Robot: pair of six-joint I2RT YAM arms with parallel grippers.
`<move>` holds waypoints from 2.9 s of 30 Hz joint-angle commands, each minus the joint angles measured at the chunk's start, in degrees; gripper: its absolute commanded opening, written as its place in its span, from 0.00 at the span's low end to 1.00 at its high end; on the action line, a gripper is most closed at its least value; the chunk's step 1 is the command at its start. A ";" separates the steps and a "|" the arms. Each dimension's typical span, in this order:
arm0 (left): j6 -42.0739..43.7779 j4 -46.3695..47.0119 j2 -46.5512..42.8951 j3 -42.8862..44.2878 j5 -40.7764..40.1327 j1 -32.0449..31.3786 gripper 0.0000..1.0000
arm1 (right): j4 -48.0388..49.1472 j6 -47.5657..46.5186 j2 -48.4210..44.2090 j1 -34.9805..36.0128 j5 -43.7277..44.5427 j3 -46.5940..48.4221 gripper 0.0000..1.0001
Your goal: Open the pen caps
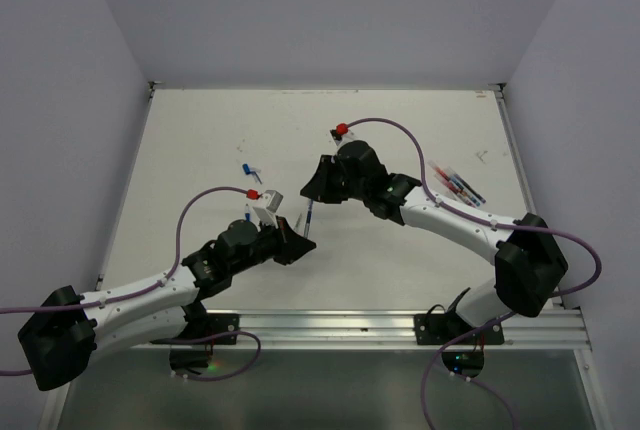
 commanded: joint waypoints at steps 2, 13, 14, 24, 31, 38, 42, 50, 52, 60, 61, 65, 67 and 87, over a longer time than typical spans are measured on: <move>1.15 0.74 -0.75 0.54 0.54 -0.24 0.00 | 2.74 -0.69 0.90 -0.69 -1.47 0.94 0.00; 1.23 -2.78 -0.66 2.82 -3.06 -0.15 0.50 | 7.23 2.83 -0.76 -0.60 -5.61 -2.76 0.00; 1.23 -2.61 -0.57 2.83 -3.07 -0.15 0.50 | 7.32 3.01 -0.94 -0.60 -5.70 -3.11 0.00; 1.41 -0.50 1.01 3.18 -1.84 -0.15 0.00 | 9.87 3.63 -1.21 -0.69 -8.69 -4.43 0.18; 1.50 -0.59 -0.13 3.62 -2.54 -0.15 0.00 | 10.92 3.54 -1.56 -0.60 -8.86 -6.10 0.19; 0.88 -0.06 -0.22 3.44 -2.19 -0.15 0.00 | 11.45 3.45 -1.82 -0.60 -9.39 -6.45 0.28; 0.44 -0.23 -1.10 3.18 -2.80 -0.15 0.00 | 11.71 3.27 -2.17 -0.60 -9.57 -7.07 0.31; 0.27 0.03 -1.28 2.83 -2.28 -0.15 0.00 | 12.41 3.27 -2.96 -0.60 -8.69 -7.68 0.23; 0.27 0.12 -1.19 2.74 -2.01 -0.15 0.00 | 12.42 3.27 -2.52 -0.69 -8.51 -7.25 0.00; 2.02 2.76 -1.62 1.51 1.59 -0.15 0.00 | 17.48 1.43 -1.12 -0.69 -0.26 -8.72 0.00; 2.11 2.75 -1.97 1.07 1.59 -0.15 0.00 | 20.12 1.25 -1.03 -0.86 0.71 -9.95 0.00; 3.34 2.23 -3.56 0.45 2.91 -0.15 0.00 | 18.04 -0.24 4.58 -2.01 1.50 -2.42 0.00; 3.52 1.88 -4.17 0.01 3.17 -0.15 0.00 | 16.99 -0.33 6.43 -2.53 4.65 1.52 0.00; -3.95 -31.87 -13.22 8.35 -26.88 -0.15 0.00 | -4.91 -3.23 44.23 -9.22 -10.01 44.71 0.00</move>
